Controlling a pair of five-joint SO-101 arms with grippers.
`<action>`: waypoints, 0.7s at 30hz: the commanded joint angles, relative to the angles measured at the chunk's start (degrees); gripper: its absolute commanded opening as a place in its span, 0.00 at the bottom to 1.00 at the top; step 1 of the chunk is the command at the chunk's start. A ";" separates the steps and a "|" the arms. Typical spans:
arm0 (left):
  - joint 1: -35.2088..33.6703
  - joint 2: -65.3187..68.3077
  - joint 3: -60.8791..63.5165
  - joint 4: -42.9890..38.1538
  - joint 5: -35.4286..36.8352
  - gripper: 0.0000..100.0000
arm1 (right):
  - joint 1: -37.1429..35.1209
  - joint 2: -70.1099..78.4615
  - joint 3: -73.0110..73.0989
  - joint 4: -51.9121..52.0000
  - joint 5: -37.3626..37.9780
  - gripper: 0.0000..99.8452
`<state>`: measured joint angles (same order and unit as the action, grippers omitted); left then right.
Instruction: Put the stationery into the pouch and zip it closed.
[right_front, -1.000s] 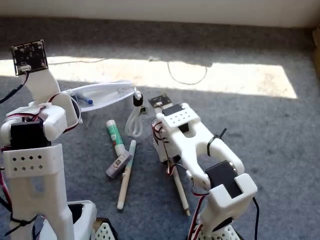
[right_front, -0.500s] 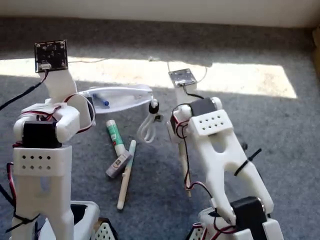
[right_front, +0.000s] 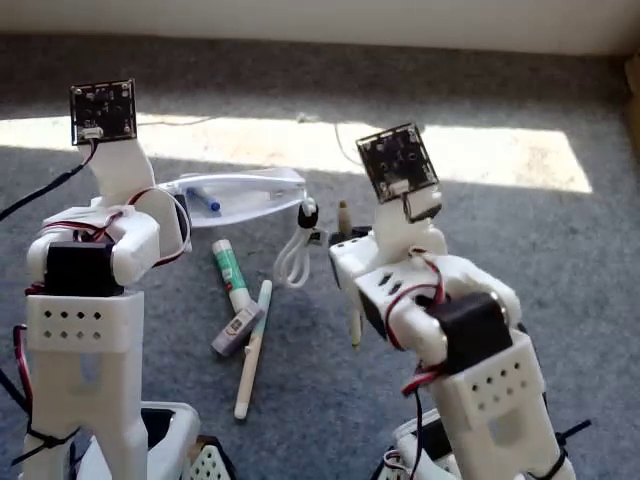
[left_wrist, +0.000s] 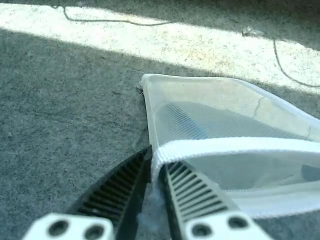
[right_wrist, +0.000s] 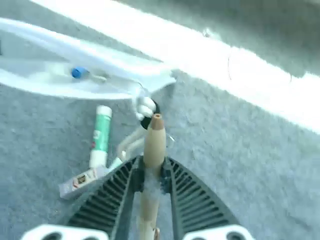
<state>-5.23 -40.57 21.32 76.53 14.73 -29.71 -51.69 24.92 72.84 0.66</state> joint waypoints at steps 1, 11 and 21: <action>1.19 -0.31 -2.86 0.35 0.09 0.01 | -5.05 -5.14 -1.54 -7.87 0.18 0.00; 1.19 -0.40 -2.86 0.35 0.09 0.01 | -9.10 -5.93 -1.36 -29.41 0.18 0.00; 1.19 -0.48 -2.86 0.35 0.00 0.01 | -11.30 -5.67 5.32 -49.89 0.53 0.00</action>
<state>-5.23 -40.57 21.32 76.53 14.73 -40.35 -56.44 27.65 31.08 0.66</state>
